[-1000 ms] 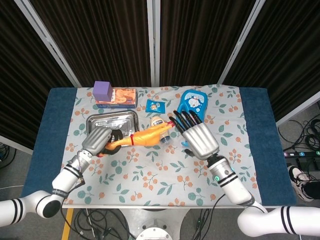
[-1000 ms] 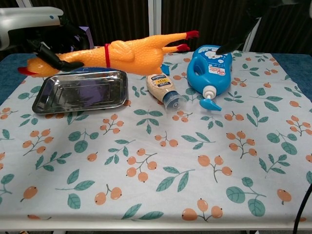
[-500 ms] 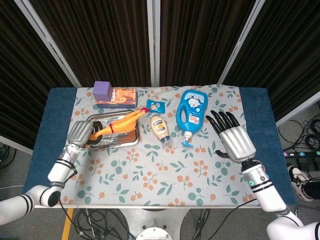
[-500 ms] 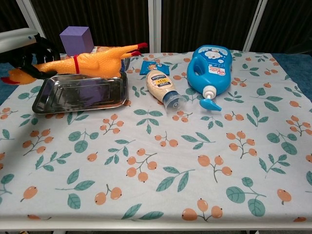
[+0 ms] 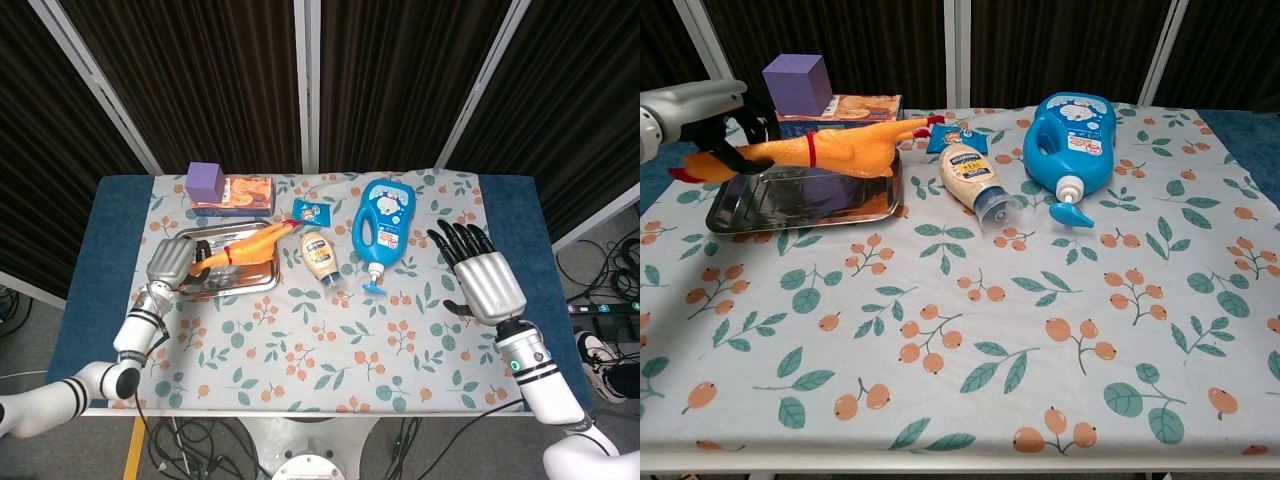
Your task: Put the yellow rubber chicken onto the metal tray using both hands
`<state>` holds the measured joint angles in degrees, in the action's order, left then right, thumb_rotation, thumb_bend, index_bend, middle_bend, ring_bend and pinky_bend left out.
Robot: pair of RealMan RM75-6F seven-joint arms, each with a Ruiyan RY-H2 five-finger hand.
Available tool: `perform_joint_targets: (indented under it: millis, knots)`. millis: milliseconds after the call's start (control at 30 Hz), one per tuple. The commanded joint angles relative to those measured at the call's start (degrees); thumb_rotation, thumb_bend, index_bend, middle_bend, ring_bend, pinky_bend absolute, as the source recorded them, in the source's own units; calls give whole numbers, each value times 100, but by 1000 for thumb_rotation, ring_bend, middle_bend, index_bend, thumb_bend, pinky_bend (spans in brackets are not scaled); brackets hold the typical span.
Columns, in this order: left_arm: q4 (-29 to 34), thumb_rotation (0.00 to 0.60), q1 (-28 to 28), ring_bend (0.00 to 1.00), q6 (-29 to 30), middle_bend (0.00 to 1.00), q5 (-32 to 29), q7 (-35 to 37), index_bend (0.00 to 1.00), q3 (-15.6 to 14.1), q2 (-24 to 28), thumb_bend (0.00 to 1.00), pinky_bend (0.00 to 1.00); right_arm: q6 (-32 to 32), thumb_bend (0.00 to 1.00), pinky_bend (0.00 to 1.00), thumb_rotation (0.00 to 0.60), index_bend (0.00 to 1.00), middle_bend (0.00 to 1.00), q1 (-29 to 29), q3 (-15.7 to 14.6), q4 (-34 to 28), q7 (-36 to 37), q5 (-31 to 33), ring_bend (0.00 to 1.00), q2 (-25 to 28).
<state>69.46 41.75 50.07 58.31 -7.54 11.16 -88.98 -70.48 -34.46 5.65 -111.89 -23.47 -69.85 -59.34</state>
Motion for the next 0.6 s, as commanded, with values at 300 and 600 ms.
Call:
perform_joint_targets:
  millis: [300,600]
  knots:
    - [307,600,57,234,-107,300,-888,-716,278,92,61,123,420,58,0,84,600,0,0,122,89,56,130,-57,43,7]
    - [830,600,-236,203,353,241,-745,-472,242,159,381,64,400,83,0,84,600,0,0,246,147,165,309,-90,43,51]
